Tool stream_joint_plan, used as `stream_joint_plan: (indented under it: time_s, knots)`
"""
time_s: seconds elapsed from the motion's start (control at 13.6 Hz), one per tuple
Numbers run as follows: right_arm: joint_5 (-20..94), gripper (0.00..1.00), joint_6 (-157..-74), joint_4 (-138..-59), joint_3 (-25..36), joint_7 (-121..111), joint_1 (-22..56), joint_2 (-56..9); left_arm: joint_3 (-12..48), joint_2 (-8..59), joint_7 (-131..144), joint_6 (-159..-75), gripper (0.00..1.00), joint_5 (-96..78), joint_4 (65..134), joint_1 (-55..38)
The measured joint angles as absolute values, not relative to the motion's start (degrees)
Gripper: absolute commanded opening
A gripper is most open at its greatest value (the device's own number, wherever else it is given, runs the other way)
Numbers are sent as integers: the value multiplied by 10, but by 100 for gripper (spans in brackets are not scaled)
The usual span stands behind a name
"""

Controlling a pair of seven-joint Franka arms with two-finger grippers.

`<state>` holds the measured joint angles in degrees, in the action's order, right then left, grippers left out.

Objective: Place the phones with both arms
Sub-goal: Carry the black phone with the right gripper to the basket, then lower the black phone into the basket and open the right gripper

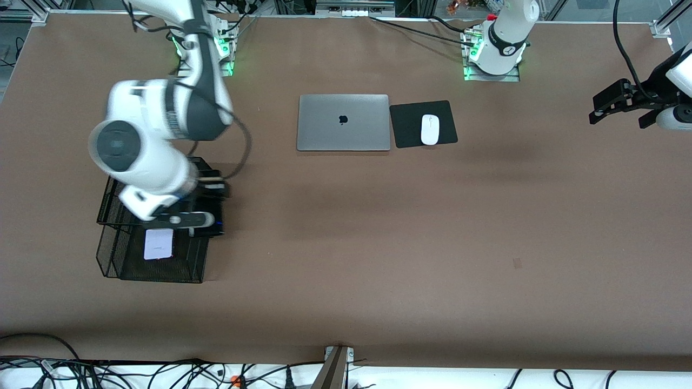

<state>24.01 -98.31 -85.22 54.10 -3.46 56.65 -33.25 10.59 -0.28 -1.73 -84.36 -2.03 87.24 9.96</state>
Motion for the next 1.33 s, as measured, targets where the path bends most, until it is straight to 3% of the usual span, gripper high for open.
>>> stream_joint_plan:
  time_s: [1.11, 1.33]
  knots:
    - [240, 0, -985, -975, 606, -50, 584, -301, 107, 2, -18, -821, 100, -20, 873, 112]
    - [240, 0, -1021, -1005, 610, -50, 587, -295, 109, 2, -18, -821, 100, -20, 873, 112]
